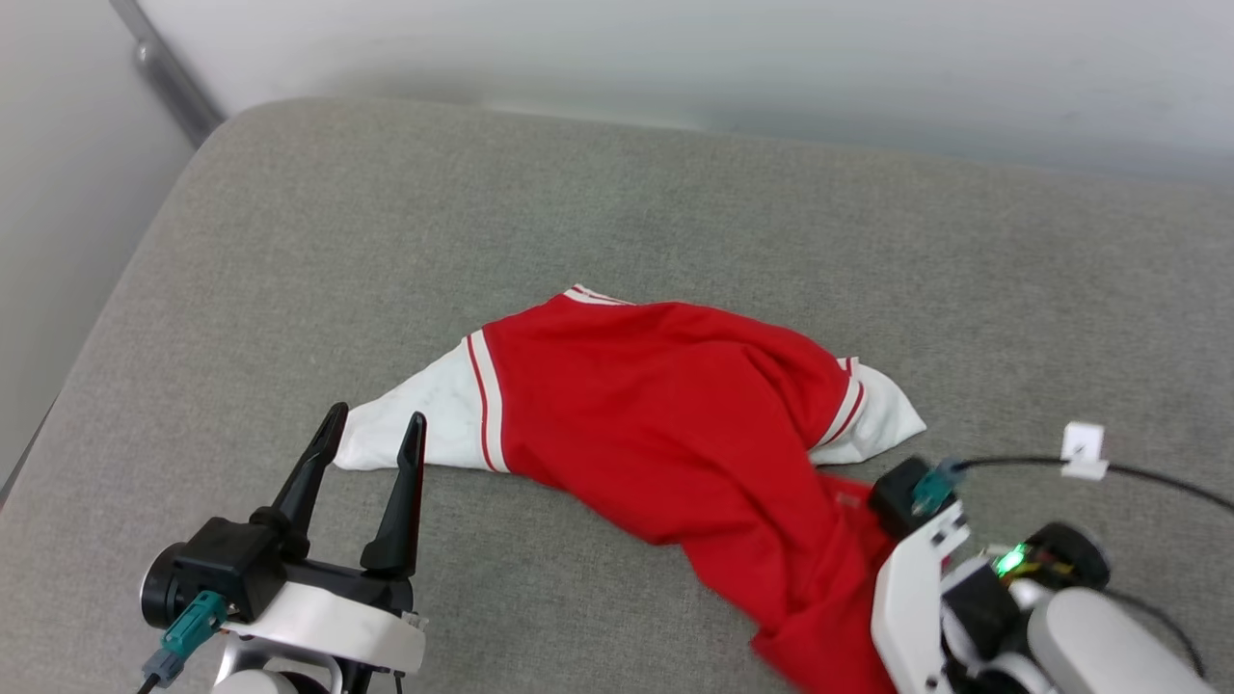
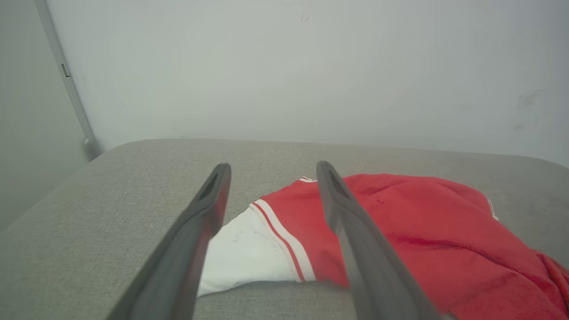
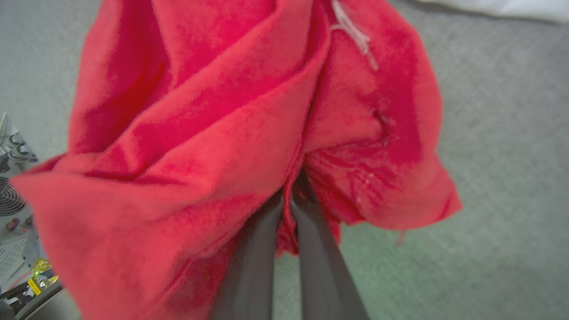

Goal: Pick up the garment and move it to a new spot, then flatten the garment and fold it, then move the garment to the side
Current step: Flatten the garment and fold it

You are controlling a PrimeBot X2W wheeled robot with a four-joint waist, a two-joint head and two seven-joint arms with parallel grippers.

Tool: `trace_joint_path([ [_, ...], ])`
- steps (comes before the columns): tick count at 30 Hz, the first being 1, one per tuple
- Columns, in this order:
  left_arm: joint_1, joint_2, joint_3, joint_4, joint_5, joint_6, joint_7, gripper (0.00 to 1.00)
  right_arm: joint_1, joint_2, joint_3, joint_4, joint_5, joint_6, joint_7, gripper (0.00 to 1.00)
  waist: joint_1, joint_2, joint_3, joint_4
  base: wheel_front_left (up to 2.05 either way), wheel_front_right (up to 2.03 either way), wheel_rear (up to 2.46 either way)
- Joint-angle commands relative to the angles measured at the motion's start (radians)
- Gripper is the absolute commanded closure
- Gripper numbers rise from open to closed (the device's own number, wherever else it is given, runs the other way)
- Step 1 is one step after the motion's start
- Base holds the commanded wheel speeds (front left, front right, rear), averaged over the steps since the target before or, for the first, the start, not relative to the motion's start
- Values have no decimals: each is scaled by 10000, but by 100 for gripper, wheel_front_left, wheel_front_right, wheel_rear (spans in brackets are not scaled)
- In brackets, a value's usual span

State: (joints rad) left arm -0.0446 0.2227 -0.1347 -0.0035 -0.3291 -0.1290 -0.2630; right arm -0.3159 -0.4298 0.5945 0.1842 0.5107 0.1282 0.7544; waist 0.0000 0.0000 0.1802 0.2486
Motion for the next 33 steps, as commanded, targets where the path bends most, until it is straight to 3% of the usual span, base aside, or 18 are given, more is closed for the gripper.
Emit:
trace_joint_path([
  [1,102,11,21,-2,46,-6,-25,0,654,117,294,-40,201,42,327,100,0,0,-225,-164,0,0,0],
  [5,267,-38,48,-17,67,-9,-26,0,1203,-58,290,-1009,472,35,874,100,0,0,-522,-373,0,0,0],
  [6,297,-30,24,-26,75,-12,-26,0,1268,-55,147,-1178,387,24,867,84,0,0,-557,-410,0,0,0],
  [7,317,-33,-14,-38,79,-12,-26,0,1304,-78,23,-1300,220,22,870,0,0,0,-580,-431,0,0,0],
  [12,379,-1,-31,-72,44,-13,-26,0,1092,-43,-770,-2047,-85,24,1178,0,0,0,-636,-464,0,0,0],
  [20,222,-71,-127,-145,9,-14,-26,0,17,-14,-2518,-3028,-351,24,2738,0,0,0,-297,-119,0,0,0],
  [33,-680,-292,-735,-46,-111,-15,-26,0,-2025,427,-2605,223,-1715,24,2996,0,0,0,889,1172,0,0,0],
])
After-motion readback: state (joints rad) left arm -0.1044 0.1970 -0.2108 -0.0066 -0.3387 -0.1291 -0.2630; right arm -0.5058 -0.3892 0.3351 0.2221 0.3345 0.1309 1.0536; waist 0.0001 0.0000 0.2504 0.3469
